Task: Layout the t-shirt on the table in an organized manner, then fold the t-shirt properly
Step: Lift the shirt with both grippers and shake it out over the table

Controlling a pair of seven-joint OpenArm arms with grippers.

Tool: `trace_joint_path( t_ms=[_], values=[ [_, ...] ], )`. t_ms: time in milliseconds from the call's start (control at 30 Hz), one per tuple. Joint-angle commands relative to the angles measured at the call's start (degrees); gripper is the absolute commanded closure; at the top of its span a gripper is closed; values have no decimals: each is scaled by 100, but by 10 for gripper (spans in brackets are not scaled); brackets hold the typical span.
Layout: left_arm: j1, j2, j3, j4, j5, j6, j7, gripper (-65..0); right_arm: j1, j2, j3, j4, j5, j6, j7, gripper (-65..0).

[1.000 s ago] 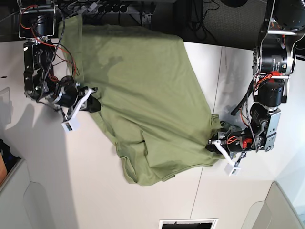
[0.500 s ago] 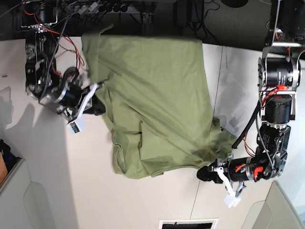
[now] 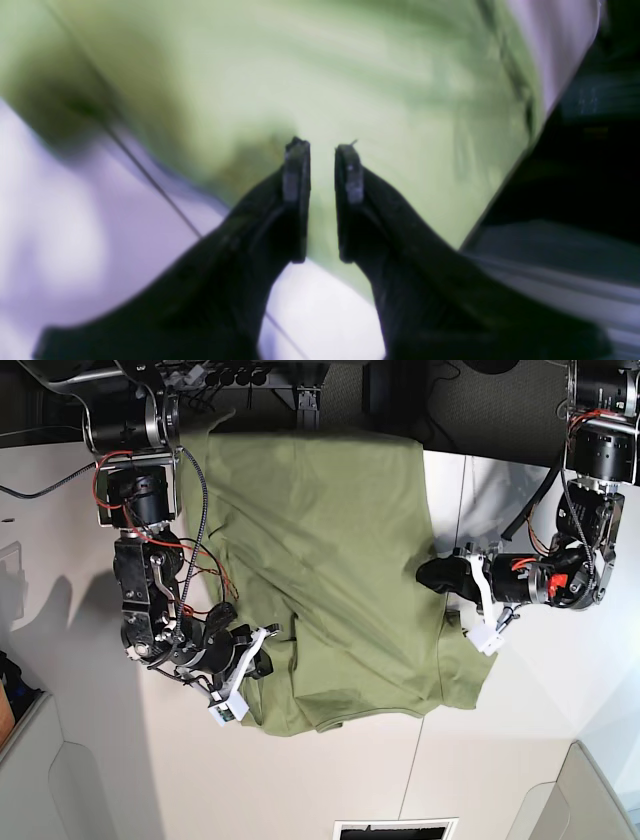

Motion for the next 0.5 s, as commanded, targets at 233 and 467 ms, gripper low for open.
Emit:
trace_joint_path(
  t_ms=[233, 467],
  values=[
    [597, 33, -37, 240, 262, -54, -229, -121, 431, 284, -903, -813, -304, -457, 107, 0],
    [262, 42, -37, -52, 2264, 55, -1434, -119, 396, 868, -951, -772, -107, -643, -269, 0]
  ],
)
